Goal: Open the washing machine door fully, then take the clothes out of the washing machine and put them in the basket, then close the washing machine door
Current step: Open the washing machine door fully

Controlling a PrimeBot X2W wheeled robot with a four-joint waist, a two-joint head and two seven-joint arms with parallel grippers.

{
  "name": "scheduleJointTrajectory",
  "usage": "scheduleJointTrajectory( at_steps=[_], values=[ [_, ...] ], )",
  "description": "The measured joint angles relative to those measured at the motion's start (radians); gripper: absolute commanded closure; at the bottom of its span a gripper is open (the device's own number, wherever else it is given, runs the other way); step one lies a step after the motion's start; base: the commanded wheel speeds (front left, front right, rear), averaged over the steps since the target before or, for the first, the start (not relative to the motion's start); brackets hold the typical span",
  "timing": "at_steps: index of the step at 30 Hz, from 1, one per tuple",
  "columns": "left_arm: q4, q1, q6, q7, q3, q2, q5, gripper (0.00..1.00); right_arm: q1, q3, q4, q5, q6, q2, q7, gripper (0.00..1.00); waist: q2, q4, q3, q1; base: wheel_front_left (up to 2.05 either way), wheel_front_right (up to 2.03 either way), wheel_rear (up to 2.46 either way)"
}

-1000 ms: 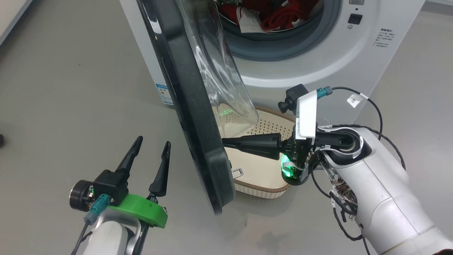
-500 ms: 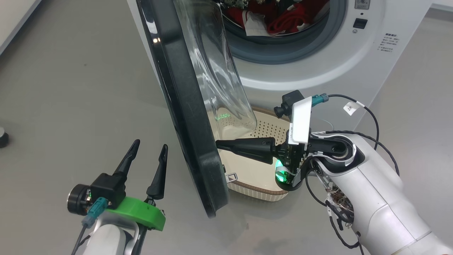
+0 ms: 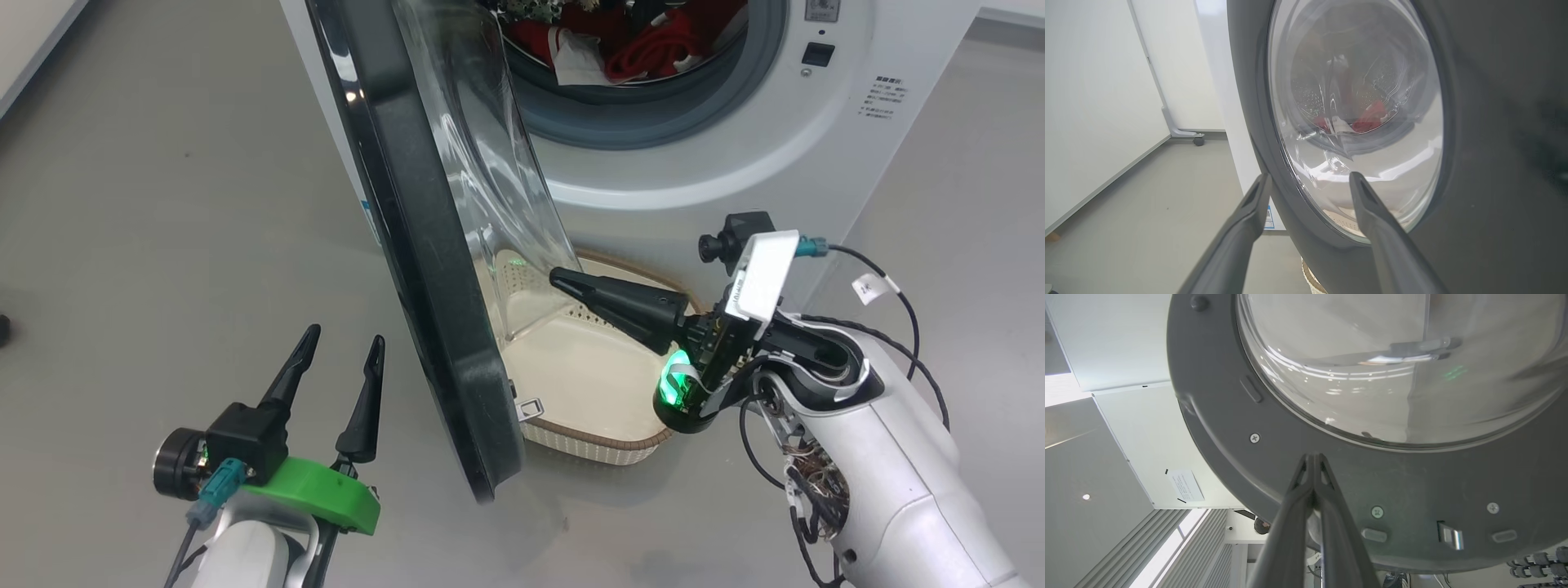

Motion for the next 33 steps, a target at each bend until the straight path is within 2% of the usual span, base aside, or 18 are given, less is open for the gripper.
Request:
scheduleJointTrajectory(
  at_steps=[5,6,7,8,9,10,17,23,33],
  values=[
    [0.003,0.004,0.001,0.0,0.002,0.0,0.002,0.0,0.063,-0.057,-0.026,0.007,0.012,-0.011,-0.052,1.0,0.0,-0.006,-0.012,0.0001,0.0,0.0,0.0],
    [0.004,0.007,0.001,0.0,0.002,0.0,0.002,0.0,0.075,-0.066,-0.032,0.006,0.013,-0.017,-0.063,0.94,0.0,-0.007,-0.015,0.0,0.0,0.0,0.0],
    [0.004,0.011,0.002,0.0,0.003,0.0,0.002,0.0,0.087,-0.073,-0.037,0.001,0.013,-0.024,-0.074,0.58,0.0,-0.008,-0.019,0.0,0.0,0.0,0.0],
    [0.006,0.017,0.003,0.0,0.003,0.0,0.003,0.0,0.099,-0.082,-0.04,-0.007,0.013,-0.028,-0.09,0.36,0.0,-0.01,-0.022,0.0,0.0,0.0,0.0],
    [0.008,0.022,0.003,0.0,0.003,0.0,0.008,0.0,0.111,-0.091,-0.044,-0.009,0.013,-0.031,-0.101,0.04,0.0,-0.011,-0.026,0.0,0.0,0.0,0.0],
    [0.01,0.026,0.003,0.0,0.003,0.0,0.01,0.0,0.125,-0.1,-0.046,-0.01,0.013,-0.031,-0.111,0.0,0.0,-0.013,-0.03,0.0,0.0,0.0,0.0],
    [0.015,0.04,0.003,0.0,0.002,0.001,0.011,0.0,0.225,-0.17,-0.065,-0.034,0.021,-0.027,-0.223,0.0,0.0,-0.021,-0.056,0.0,0.0,0.0,0.0],
    [0.023,0.052,0.003,0.0,0.003,0.002,0.022,0.0,0.302,-0.222,-0.09,-0.112,0.021,-0.034,-0.34,0.0,0.0,-0.027,-0.077,0.0,0.0,0.0,0.0],
    [0.026,0.067,0.003,0.0,0.01,0.004,0.028,0.0,0.385,-0.239,-0.123,-0.413,0.021,-0.116,-0.575,0.0,0.0,-0.04,-0.086,0.0,0.0,0.0,0.0]
  ],
)
